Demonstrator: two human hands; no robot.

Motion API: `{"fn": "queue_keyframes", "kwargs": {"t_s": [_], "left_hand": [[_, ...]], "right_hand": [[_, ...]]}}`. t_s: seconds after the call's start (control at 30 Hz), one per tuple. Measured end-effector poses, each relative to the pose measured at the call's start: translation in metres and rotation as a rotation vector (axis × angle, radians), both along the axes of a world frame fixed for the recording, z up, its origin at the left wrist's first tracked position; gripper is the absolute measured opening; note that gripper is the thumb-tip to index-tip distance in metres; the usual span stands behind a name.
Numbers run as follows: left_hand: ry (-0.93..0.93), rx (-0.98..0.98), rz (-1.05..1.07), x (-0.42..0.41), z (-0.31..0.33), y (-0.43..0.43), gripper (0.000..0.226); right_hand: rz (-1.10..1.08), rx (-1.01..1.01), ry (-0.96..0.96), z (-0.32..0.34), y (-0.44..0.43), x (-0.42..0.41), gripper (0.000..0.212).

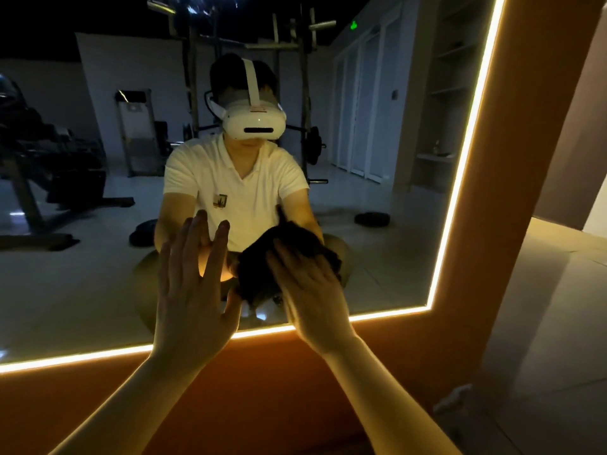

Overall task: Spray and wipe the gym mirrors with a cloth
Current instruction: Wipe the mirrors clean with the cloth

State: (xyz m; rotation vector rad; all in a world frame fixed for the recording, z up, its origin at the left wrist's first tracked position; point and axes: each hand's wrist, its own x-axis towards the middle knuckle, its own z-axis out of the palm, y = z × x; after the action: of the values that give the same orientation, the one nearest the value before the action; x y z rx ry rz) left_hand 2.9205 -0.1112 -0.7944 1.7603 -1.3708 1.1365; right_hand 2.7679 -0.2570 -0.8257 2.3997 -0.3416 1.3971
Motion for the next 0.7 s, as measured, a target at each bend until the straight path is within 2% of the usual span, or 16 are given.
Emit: {"fn": "queue_keyframes", "kwargs": {"t_s": [0.07,0.17,0.27,0.3,0.37,0.4,0.47,0.53,0.6,0.7], "left_hand": [[0.0,-0.009,-0.007,0.0,0.003,0.0,0.082],[-0.013,-0.004,-0.005,0.001,0.009,-0.004,0.083],[-0.011,-0.017,-0.002,0.0,0.02,-0.012,0.081],[-0.015,-0.038,-0.01,-0.001,0.025,-0.016,0.079],[-0.01,-0.08,-0.024,-0.005,0.037,-0.024,0.077],[-0.008,-0.098,-0.026,-0.007,0.045,-0.029,0.077],[-0.017,-0.111,-0.017,-0.009,0.061,-0.038,0.08],[-0.039,-0.109,0.008,-0.008,0.082,-0.046,0.084],[-0.062,-0.128,0.031,-0.005,0.104,-0.053,0.085],[-0.077,-0.113,0.07,-0.005,0.127,-0.06,0.096]], "right_hand": [[-0.133,0.09,-0.198,0.014,-0.02,-0.021,0.067],[-0.305,0.312,-0.57,0.047,-0.052,-0.05,0.059],[-0.174,0.484,-0.776,0.077,-0.058,-0.05,0.06],[-0.139,0.501,-0.761,0.086,-0.048,-0.043,0.063],[-0.118,0.427,-0.564,0.095,-0.023,-0.022,0.073],[-0.1,0.318,-0.403,0.096,-0.014,-0.012,0.075],[-0.078,-0.003,-0.077,0.095,-0.009,0.0,0.066],[-0.09,-0.192,0.088,0.104,-0.02,-0.006,0.06],[-0.145,-0.211,0.068,0.119,-0.039,-0.023,0.06],[-0.284,-0.069,-0.205,0.156,-0.081,-0.056,0.063]]}}
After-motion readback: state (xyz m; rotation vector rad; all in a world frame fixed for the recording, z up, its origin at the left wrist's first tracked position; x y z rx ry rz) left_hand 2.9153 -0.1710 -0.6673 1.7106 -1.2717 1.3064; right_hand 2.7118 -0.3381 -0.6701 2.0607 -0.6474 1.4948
